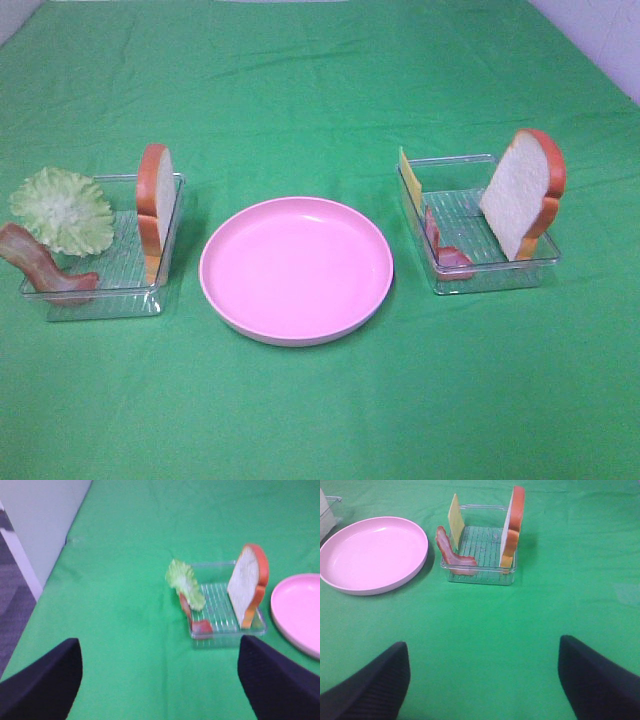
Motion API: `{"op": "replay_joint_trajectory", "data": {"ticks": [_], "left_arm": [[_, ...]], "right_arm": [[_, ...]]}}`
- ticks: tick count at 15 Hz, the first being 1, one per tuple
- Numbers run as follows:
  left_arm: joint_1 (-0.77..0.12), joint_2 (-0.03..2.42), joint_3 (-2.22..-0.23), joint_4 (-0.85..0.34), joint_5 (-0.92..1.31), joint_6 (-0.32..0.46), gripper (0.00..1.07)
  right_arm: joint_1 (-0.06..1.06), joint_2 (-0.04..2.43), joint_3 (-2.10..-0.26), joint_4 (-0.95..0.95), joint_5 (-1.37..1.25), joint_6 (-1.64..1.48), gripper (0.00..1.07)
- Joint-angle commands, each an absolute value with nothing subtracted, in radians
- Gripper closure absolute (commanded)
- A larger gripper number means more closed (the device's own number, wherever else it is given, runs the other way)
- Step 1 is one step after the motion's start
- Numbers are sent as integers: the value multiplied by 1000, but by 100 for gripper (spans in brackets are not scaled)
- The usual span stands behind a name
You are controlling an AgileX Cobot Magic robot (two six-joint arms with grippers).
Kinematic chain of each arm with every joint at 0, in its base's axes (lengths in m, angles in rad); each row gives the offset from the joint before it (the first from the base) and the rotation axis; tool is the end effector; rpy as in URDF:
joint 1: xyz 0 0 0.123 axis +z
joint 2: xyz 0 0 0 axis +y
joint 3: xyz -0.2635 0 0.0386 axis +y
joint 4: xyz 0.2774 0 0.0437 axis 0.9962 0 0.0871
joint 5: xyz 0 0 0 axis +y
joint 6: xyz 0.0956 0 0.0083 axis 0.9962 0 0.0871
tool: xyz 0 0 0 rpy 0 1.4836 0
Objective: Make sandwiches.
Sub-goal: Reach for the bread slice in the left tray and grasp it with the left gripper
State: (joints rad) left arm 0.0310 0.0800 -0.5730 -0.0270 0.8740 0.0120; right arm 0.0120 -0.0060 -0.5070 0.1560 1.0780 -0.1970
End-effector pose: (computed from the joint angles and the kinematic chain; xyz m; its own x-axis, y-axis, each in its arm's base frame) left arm 0.0560 -0.0003 0.3245 -0.2892 -0.0143 -0.9572 -0.0127 0.9999 -0.0111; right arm 0.0410 0.0136 0.2909 -0.4355 -0.1265 -0.8913 -0.1885 0.9809 -0.0471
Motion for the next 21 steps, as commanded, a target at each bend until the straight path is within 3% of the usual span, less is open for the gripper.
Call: {"op": "replay_joint_trajectory", "data": {"ticks": [1,6,7,10,15,16,18,20,21], "left_arm": [[35,228,-622,-105,736,0,26],[35,820,-865,-248,804,10,26],[35,820,-865,-248,804,10,26],[35,1190,-1140,-294,1002,60,26],[-48,1439,-1321,-302,1030,51,26],[-139,1559,-1380,-276,1035,0,26],[-219,1659,-1428,-197,1051,-113,26],[-301,1777,-1490,-95,1061,-274,26],[-301,1777,-1490,-95,1061,-274,26]], "right_arm": [[11,-20,-505,157,1070,-198,30],[11,-20,-505,157,1070,-198,30],[11,-20,-505,157,1070,-198,30],[11,-20,-505,157,1070,-198,30],[11,-20,-505,157,1070,-198,30],[11,-20,-505,157,1070,-198,30],[11,-20,-505,157,1070,-198,30],[11,-20,-505,157,1070,-198,30],[11,-20,-505,157,1070,-198,30]]}}
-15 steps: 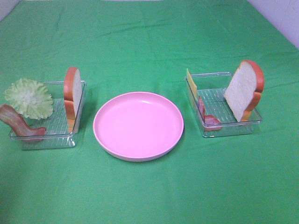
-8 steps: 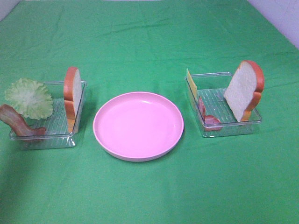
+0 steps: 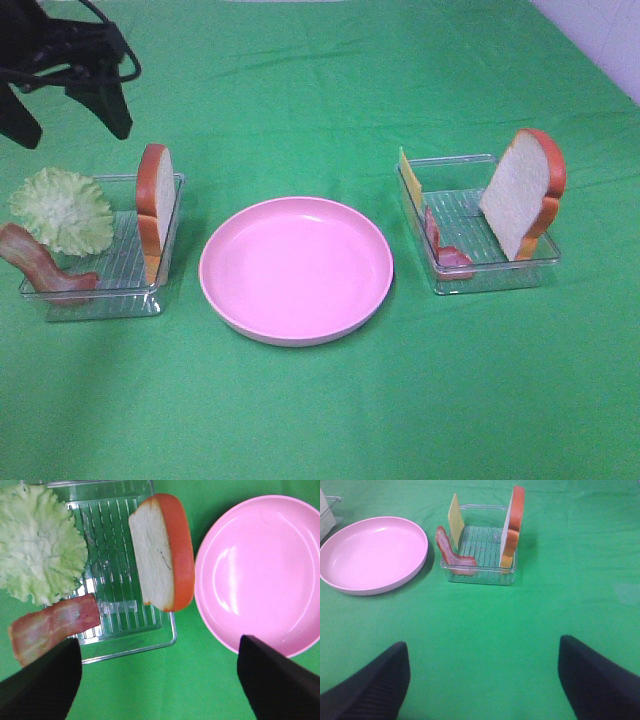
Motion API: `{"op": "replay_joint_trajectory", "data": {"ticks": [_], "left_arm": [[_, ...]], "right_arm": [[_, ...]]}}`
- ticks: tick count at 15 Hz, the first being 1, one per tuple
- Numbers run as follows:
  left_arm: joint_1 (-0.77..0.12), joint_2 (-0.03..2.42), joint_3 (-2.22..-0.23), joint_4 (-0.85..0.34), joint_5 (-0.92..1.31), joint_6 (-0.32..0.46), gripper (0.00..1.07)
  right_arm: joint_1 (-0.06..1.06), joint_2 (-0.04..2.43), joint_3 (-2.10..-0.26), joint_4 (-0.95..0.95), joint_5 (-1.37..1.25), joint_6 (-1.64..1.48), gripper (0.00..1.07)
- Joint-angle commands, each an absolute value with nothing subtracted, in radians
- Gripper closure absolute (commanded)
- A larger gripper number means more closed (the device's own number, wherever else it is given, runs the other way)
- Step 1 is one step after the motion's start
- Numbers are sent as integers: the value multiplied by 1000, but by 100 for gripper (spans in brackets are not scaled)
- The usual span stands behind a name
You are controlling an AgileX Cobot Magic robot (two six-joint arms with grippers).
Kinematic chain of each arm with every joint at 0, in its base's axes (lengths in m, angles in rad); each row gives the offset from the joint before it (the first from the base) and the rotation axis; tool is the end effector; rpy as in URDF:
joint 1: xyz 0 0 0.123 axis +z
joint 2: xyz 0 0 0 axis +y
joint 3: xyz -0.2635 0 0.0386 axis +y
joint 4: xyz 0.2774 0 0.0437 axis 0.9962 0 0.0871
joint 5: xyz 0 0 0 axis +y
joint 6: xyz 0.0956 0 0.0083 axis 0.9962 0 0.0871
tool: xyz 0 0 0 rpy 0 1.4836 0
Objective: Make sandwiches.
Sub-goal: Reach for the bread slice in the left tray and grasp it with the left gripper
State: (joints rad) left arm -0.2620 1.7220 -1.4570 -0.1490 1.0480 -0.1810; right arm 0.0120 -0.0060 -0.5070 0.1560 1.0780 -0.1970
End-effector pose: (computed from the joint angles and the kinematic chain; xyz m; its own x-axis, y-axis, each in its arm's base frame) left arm 0.3731 -0.1128 0.2578 -0.9536 -0.0041 -0.3010 0.0601 0.9772 -0.2036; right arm 0.0410 0.0136 0.2909 -0.4355 -0.1265 -0.8913 -0.1885 0.9809 -0.0471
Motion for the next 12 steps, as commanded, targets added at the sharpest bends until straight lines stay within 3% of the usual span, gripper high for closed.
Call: {"op": "replay_joint_trajectory", "data": {"ticks": [1,4,9,12], "left_arm": [[-342,1842,-1529,-49,1081,-345,26],[-401,1980,-1613,18,1079,-421,26],[-402,2088,-1656,18,1040,-424,27],[-402,2092,-1656,22,1022,-424,48]], "right_arm": [[11,-20,-505,157,1070,-198,30],[11,-20,-505,157,1070,-198,30],[11,-20,-505,157,1070,-198,30],[11,-20,-505,157,1070,-198,30]]}}
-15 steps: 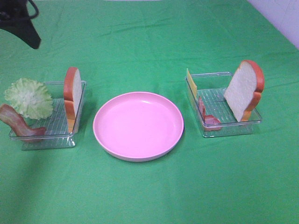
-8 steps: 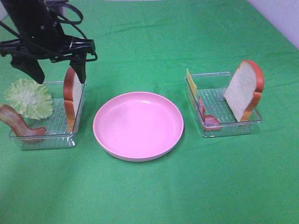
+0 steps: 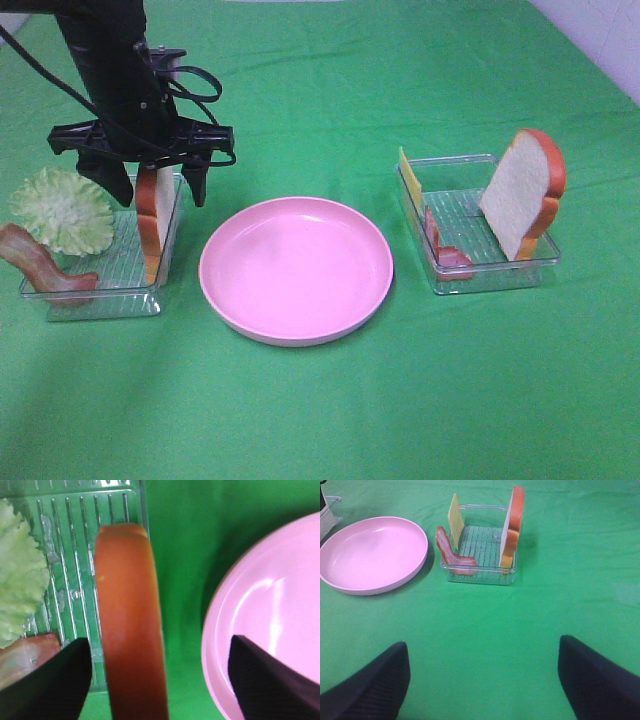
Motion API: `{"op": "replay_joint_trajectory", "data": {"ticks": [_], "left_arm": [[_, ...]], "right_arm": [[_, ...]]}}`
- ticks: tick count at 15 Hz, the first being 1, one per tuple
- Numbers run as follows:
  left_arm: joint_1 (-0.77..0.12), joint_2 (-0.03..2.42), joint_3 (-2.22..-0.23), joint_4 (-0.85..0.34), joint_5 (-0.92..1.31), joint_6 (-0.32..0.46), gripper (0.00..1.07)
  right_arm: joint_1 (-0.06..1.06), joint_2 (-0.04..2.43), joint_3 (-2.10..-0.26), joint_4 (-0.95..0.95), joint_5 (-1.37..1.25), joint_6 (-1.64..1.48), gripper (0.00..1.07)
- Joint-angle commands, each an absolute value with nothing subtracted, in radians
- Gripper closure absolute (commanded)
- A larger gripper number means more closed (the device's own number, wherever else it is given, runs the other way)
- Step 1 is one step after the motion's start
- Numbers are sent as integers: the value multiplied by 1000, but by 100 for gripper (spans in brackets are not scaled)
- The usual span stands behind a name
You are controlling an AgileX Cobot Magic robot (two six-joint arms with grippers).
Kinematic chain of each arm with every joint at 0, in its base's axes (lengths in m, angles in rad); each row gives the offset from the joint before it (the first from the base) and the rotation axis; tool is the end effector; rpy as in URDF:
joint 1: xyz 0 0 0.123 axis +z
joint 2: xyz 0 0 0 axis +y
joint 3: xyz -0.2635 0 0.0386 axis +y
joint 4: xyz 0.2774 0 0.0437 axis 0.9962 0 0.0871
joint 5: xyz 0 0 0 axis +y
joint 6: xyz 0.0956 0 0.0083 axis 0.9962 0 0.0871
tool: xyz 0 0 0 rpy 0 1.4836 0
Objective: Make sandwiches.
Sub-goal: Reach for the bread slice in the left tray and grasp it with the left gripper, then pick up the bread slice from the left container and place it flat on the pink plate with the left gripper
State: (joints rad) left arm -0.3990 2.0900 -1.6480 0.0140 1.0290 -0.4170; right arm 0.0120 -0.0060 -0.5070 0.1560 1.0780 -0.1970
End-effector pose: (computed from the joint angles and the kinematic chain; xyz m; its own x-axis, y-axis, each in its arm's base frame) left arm 0.4165 -0.1743 0.1592 -0.9844 -0.0173 -0.1752 -0.0063 0.9980 -0.0633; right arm 0.0410 0.0136 0.2909 -0.4355 -0.1265 -0.8913 -0.1885 0.9809 -0.0471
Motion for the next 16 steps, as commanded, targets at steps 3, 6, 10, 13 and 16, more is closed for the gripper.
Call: {"op": "replay_joint_trajectory", "data": {"ticks": [3,6,10,13,16], "left_arm": [[-402,2092,-1656,30,1025,-424,80],[-402,2092,-1656,29,1033,-424,107],[-402,2063,-1679,25,1152,-417,107],[-393,1926,-1687,-10,1172,-373,107],[-330,1819,-1686,-179,1169,-182,107]], "right_arm": [[11,-20,-505,157,1070,-198,30],[11,-20,-505,157,1070,-198,30],[11,-20,-505,157,1070,-198,30],[11,-20,-505,156,1070,-198,30],[11,-20,-505,156,1070,-198,30]]}}
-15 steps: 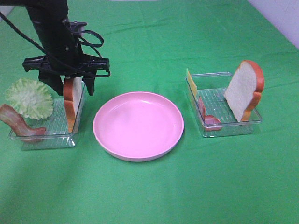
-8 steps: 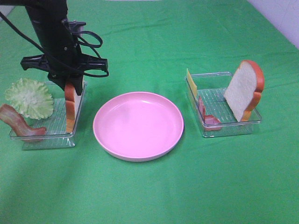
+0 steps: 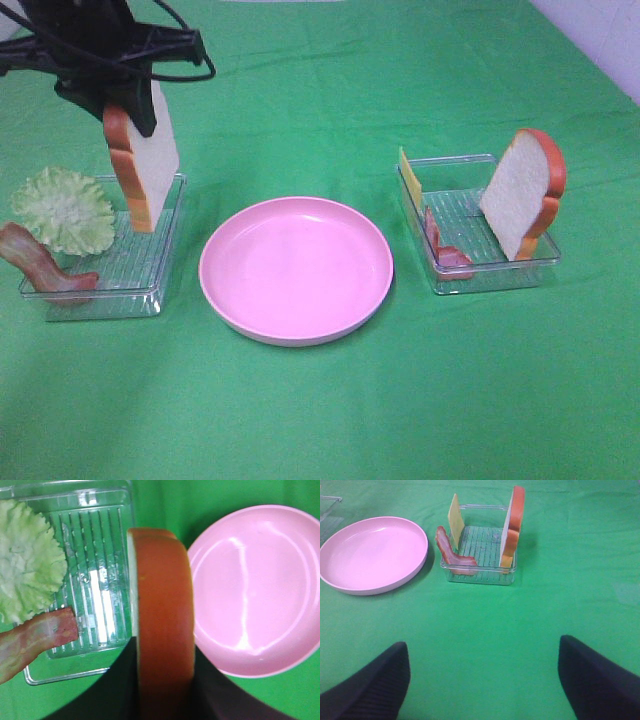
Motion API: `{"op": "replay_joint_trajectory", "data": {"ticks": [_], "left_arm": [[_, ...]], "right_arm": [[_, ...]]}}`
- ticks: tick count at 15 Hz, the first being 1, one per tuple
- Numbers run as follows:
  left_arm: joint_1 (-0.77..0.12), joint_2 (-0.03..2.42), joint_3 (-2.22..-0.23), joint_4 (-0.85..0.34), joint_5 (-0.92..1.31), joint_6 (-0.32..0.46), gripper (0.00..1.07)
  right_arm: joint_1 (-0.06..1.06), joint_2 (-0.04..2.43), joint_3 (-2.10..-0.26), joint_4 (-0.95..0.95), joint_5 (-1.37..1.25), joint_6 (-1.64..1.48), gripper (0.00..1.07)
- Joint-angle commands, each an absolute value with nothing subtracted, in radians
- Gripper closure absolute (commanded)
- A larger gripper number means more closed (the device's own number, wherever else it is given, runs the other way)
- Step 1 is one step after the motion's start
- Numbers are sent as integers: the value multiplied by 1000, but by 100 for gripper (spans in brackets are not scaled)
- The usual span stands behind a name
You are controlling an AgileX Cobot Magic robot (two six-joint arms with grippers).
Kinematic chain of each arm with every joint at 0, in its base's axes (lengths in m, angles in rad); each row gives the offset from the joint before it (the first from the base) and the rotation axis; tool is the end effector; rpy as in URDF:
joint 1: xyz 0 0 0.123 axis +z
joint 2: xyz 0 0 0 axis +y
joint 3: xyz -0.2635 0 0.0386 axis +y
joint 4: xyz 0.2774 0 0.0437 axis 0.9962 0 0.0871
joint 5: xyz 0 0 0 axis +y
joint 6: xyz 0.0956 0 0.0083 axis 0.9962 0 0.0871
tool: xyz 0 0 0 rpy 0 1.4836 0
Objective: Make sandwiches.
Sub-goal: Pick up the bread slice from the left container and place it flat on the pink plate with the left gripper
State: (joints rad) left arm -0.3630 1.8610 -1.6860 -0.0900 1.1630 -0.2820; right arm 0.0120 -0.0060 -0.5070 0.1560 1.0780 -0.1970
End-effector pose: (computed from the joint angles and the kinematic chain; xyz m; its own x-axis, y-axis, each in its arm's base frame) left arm 0.3929 -0.1577 0.2684 -0.9607 0.0318 -0.2757 0.0822 0.9815 -0.1731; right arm 0.0410 0.0136 0.2909 -0.4355 -0.1265 -0.8913 -0.1885 0.9809 -0.0471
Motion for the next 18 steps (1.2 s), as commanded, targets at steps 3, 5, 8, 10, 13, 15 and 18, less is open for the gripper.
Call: {"op": "replay_joint_trajectory", "data": {"ticks": [3,5,8,10,13,15,18], "left_arm": [[-212,1802,-1665,-513,1175,68,107],[-200,1805,-1593,-652,1124,167,107],[-200,1884,-1447,-869,1066,311,107],[-214,1951,-1429,-946,1056,323,107],[-275,2015,-1429,-958,990,324,107],[-326,2059,-1429,-958,928,324,107],[-350,2112,-1430,-977,895,324,107]], "right_arm": [[11,-20,-505,156,1070,-198,30],[11,-20,-505,156,1070,-198,30],[11,-20,-505,156,1070,-198,30],[11,-20,-505,156,1070,-198,30],[11,-20,-505,157,1070,-198,30],[11,-20,-505,156,1070,-198,30],[11,-20,-505,156,1070,-198,30]]}}
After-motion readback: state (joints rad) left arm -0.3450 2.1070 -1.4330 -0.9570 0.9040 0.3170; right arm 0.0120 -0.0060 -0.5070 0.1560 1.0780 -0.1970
